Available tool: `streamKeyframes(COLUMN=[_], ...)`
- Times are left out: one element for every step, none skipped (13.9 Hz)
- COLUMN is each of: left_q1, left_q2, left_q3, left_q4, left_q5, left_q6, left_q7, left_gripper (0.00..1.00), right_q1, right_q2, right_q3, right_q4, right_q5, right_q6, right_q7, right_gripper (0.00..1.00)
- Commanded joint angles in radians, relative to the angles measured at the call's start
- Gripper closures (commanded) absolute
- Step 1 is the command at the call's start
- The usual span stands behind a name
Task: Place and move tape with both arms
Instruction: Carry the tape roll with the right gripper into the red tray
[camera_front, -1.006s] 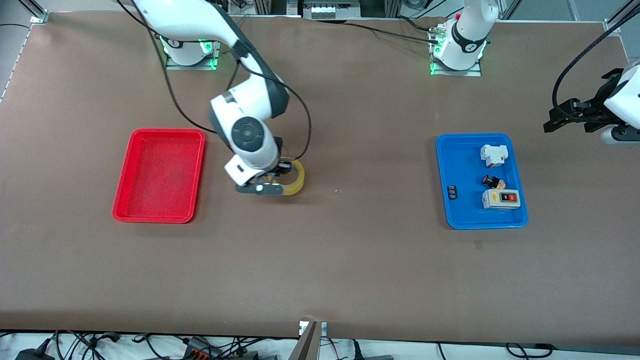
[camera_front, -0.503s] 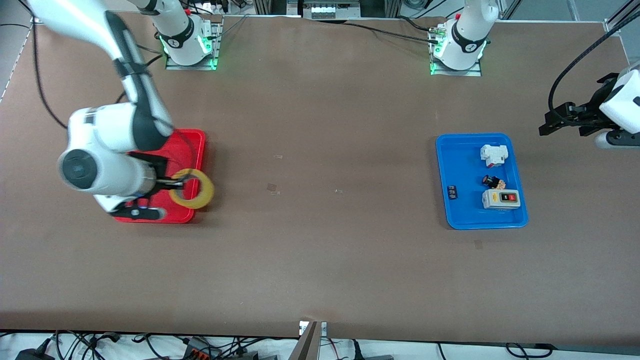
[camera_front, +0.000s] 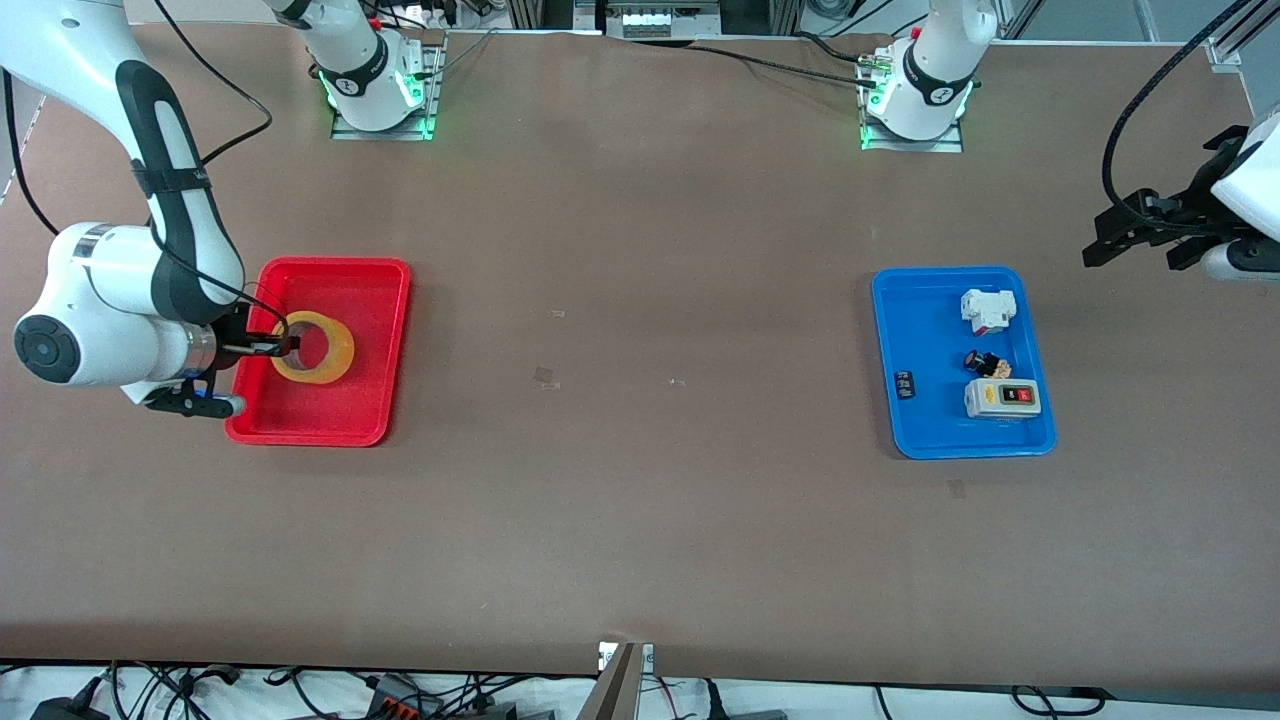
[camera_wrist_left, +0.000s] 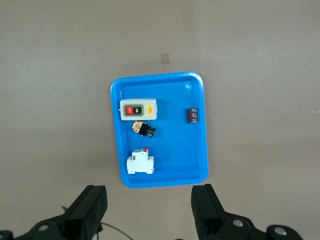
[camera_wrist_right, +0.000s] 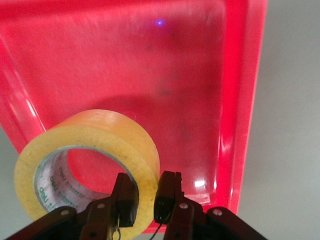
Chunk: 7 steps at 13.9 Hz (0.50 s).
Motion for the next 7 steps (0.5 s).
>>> streamKeyframes(left_q1=[0.011, 0.012, 0.012, 0.012, 0.012, 0.012, 0.012], left_q2=[-0.003, -0.004, -0.004, -0.004, -0.003, -0.004, -0.004], left_q3=[-0.002, -0.001, 0.001, 0.002, 0.002, 0.001, -0.002], left_q4=[0.017, 0.019, 0.019, 0.019, 0.022, 0.022, 0.022], left_q5=[-0.010, -0.010, -0.012, -0.013, -0.016, -0.016, -0.016], left_q6=[-0.008, -0.008, -0.008, -0.010, -0.012, -0.016, -0.019], left_q7=[0.018, 0.018, 0.018, 0.017, 0.015, 0.014, 0.011], left_gripper=[0.00, 0.00, 0.00, 0.00, 0.00, 0.00, 0.00], right_q1=[-0.009, -0.009, -0.006, -0.007, -0.007, -0.007, -0.004], right_q2=[-0.058, -0.059, -0.064, -0.067, -0.073, -0.078, -0.093], right_q3=[0.017, 0.017, 0.017, 0.015, 0.015, 0.015, 0.015], right_q4=[-0.072, -0.089, -0.103, -0.119, -0.145, -0.170, -0.198], right_q5=[-0.042, -0.049, -0.049, -0.050, -0.056, -0.070, -0.072], right_q6=[0.057, 0.077, 0.085, 0.105, 0.138, 0.172, 0.198], right_q7=[-0.026, -0.026, -0.025, -0.026, -0.026, -0.026, -0.026], right_gripper=[0.99, 0.98, 0.98, 0.98, 0.98, 0.98, 0.97])
